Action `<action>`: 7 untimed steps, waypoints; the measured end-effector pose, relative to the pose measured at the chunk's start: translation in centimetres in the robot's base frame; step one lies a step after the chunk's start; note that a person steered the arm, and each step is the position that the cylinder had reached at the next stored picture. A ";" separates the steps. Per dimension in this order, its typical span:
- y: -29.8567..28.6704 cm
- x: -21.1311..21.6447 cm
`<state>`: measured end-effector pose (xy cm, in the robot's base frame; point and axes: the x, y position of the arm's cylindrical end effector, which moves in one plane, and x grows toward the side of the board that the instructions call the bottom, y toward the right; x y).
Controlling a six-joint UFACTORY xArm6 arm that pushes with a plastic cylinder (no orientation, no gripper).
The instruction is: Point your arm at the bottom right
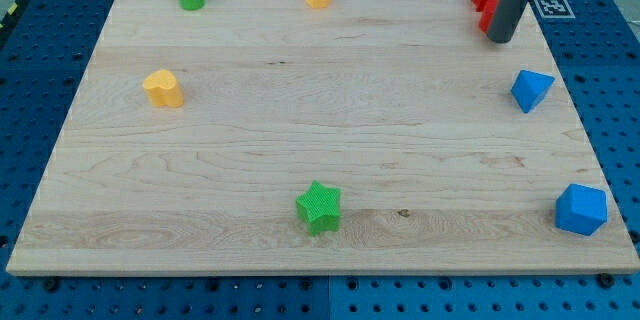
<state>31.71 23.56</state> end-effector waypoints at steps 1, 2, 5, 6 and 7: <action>0.1 -0.5; 0.1 -1.3; -5.5 4.6; -10.1 6.0; -10.1 6.0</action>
<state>37.68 13.43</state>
